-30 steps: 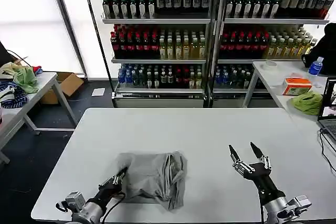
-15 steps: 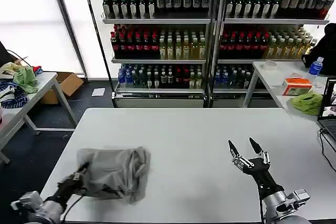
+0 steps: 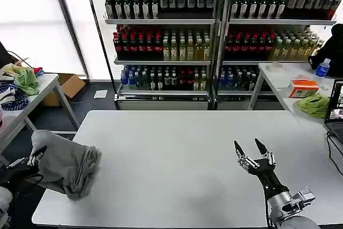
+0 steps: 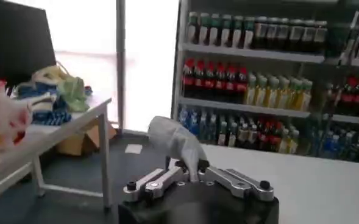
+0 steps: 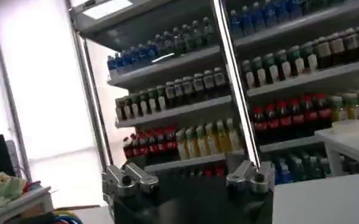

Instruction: Fold and organize the clothes.

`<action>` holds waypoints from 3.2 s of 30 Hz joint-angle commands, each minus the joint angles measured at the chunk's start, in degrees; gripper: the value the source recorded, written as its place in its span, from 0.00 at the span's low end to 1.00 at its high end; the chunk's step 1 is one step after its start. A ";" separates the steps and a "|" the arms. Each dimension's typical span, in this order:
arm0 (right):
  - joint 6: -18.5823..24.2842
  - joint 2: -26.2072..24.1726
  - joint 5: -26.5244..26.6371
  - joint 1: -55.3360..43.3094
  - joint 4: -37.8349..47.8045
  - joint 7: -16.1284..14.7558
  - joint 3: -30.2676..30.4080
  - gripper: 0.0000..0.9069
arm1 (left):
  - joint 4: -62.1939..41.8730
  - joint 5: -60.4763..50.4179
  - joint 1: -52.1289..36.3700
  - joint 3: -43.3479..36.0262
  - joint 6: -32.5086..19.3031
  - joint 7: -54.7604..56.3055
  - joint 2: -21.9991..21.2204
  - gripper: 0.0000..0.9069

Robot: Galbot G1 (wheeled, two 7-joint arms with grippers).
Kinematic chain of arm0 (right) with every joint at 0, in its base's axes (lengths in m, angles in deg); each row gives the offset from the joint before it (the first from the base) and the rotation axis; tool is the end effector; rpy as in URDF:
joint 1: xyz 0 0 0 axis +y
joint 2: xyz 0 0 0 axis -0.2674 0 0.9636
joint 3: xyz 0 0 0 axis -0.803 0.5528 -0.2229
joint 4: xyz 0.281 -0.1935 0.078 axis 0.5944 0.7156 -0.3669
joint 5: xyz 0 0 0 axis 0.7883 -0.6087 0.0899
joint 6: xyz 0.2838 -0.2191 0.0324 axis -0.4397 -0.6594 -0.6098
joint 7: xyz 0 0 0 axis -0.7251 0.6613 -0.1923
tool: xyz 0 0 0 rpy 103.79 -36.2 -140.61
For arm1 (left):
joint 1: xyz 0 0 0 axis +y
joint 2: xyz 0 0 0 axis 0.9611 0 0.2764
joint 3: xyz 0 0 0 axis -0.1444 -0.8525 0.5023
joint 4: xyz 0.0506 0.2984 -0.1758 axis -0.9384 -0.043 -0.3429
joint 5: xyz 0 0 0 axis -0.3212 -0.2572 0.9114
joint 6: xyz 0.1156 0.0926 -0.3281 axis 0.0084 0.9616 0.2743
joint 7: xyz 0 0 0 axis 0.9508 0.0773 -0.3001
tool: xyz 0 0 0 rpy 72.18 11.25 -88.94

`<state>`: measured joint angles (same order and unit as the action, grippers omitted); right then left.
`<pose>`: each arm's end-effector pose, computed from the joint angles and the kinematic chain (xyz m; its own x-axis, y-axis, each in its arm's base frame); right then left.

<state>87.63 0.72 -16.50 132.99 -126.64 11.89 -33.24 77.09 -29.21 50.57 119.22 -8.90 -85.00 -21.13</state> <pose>0.2148 -0.1083 -0.2732 -0.9659 -0.2508 -0.0638 -0.2588 0.9407 0.2194 0.1961 0.2380 -0.1678 -0.9506 -0.0325 0.3087 -0.0597 0.9951 -0.0791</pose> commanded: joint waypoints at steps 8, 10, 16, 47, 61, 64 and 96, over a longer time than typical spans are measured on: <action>-0.49 0.33 -1.64 -0.68 2.73 0.17 -0.39 1.00 | 7.16 9.05 -18.19 -42.57 2.17 20.38 -11.04 0.01; -0.65 0.57 -1.98 -0.33 2.75 0.16 -0.94 1.00 | 3.09 6.23 -21.50 -50.63 2.26 21.24 -14.76 0.01; -1.18 3.71 -3.66 1.79 2.96 0.22 -2.45 1.00 | -8.62 3.56 -33.56 -63.73 5.02 24.13 -24.82 1.00; -28.31 -2.47 26.03 -30.48 10.41 8.04 36.37 1.00 | -0.02 -8.31 -22.11 -27.18 -4.96 3.24 -7.81 1.00; -29.03 7.94 35.77 -35.84 17.83 15.42 40.68 0.90 | 4.60 -3.50 -14.73 -23.09 -4.37 5.15 -11.95 1.00; -28.60 9.30 36.58 -35.57 18.96 16.46 40.46 0.13 | 5.11 -2.51 -14.35 -23.27 -4.15 5.65 -12.46 1.00; -29.81 0.04 29.21 -30.85 11.61 16.96 32.09 0.00 | 5.27 -0.14 -12.98 -20.11 -3.78 6.06 -11.76 1.00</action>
<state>59.52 7.71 14.09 100.68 -110.28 29.86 3.83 82.34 -29.83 37.15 97.95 -12.59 -78.79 -32.90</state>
